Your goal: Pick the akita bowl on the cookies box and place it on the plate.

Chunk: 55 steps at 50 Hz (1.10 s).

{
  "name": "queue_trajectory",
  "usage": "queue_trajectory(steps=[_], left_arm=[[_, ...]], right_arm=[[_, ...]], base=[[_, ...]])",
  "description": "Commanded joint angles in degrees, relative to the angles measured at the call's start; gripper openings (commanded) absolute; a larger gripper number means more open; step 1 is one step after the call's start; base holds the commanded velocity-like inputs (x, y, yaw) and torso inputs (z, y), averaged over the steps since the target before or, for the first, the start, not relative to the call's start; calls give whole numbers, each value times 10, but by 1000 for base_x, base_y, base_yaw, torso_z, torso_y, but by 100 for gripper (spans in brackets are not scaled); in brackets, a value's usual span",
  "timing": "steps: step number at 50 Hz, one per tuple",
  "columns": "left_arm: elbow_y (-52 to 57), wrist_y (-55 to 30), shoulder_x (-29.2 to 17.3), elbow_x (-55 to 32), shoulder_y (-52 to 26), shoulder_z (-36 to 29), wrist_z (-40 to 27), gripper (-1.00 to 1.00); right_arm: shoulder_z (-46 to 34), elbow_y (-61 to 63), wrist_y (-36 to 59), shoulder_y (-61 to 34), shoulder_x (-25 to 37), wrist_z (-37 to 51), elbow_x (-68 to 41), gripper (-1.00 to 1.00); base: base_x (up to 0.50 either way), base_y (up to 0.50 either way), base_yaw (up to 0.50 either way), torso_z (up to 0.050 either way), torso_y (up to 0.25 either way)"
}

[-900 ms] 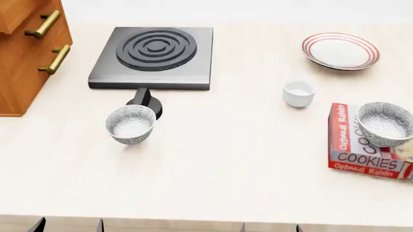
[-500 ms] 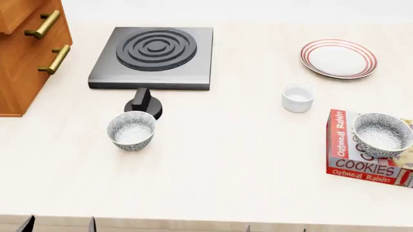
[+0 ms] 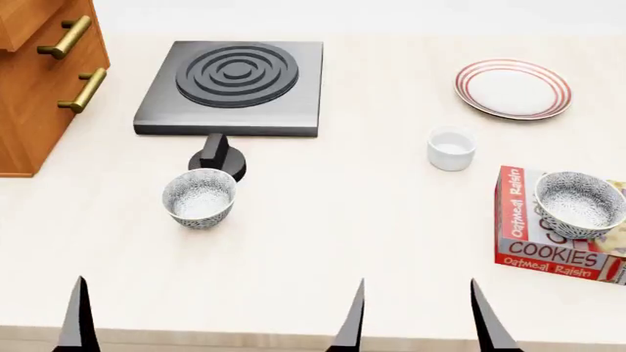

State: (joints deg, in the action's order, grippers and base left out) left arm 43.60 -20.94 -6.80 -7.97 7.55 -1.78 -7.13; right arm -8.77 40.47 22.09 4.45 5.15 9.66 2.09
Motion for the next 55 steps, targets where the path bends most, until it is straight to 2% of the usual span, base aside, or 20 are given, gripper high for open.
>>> queue_trajectory(steps=[1, 6, 13, 17, 30, 36, 47, 55], left_arm=[[146, -96, -13, -40, -7, 20, -26, 100], [162, -97, -24, -47, -7, 16, -38, 100], [163, -85, -72, -83, -10, -2, -93, 100], [163, -83, -92, -102, -13, -6, -118, 100], [162, -47, -163, -135, -22, -49, -196, 100], [163, -14, -228, -160, -36, -94, -267, 100], [162, 15, -279, -185, -52, -128, -324, 100], [159, 27, -294, -198, -56, -138, -340, 100]], right_arm=[[-33, 132, 97, -18, 12, 11, 27, 100], [-41, 136, 113, -24, 16, 17, 35, 100], [-56, 156, 151, -36, 21, 22, 50, 100], [-48, 154, 139, -31, 22, 25, 41, 100], [-46, 154, 146, -33, 25, 35, 38, 100], [-45, 152, 143, -32, 27, 37, 32, 100], [-47, 152, 144, -33, 31, 40, 25, 100], [-48, 150, 139, -32, 35, 43, 20, 100]], base=[[0, 0, 0, 0, 0], [0, 0, 0, 0, 0], [0, 0, 0, 0, 0], [121, 0, 0, 0, 0], [489, 0, 0, 0, 0], [500, 0, 0, 0, 0], [500, 0, 0, 0, 0], [500, 0, 0, 0, 0]])
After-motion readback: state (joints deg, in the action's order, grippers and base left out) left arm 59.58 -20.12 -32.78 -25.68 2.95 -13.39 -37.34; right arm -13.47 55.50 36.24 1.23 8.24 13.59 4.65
